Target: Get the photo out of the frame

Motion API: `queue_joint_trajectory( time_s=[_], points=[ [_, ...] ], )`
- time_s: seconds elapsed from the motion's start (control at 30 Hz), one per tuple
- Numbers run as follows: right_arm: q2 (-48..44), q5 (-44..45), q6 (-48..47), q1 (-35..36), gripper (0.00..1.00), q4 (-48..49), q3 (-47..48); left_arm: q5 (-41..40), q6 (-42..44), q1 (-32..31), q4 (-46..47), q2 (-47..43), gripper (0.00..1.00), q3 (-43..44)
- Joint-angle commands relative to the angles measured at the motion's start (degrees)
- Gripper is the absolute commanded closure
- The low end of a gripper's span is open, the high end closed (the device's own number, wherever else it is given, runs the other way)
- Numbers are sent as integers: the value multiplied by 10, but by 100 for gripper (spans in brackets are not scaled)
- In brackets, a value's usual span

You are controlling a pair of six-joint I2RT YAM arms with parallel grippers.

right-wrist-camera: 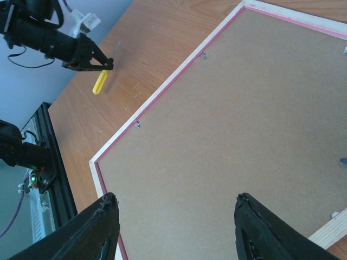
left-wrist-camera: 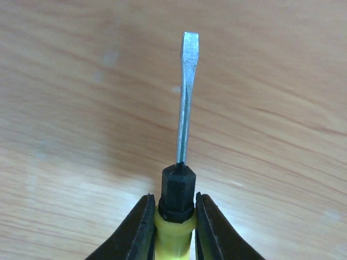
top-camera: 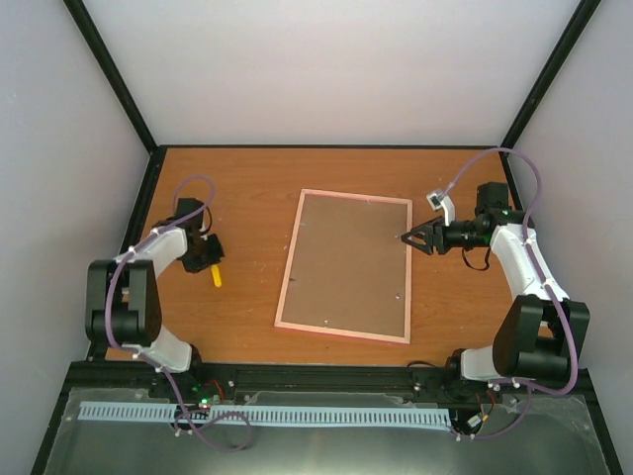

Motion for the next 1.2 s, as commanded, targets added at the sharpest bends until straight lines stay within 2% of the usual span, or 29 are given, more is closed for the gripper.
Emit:
queue_joint_trajectory(
  time_s=[0.0,0.13,0.2,0.33,0.47,0.6,0.7,0.93,1.17],
  points=[
    [9,-7,6,1,44,16,6,99,5,-65,35,-91,99,31],
    [10,-6,35,5,44,37,20,174,-39,-121,88,-165,99,53],
    [11,-7,61,23,41,52,31,191,-55,-152,130,-198,99,58],
    [15,-4,84,123,35,85,52,226,-79,-213,249,-254,99,41],
    [39,17,140,245,32,137,94,225,-94,-257,396,-303,99,-25],
    [35,3,215,316,28,235,87,225,-113,-298,543,-340,99,-101],
    [36,18,241,348,26,268,95,211,-144,-324,631,-353,99,-137],
    [65,17,267,391,26,276,122,107,-181,-399,699,-376,99,-178],
    [72,-27,262,406,34,275,120,104,-217,-403,729,-354,99,-181]
  ],
)
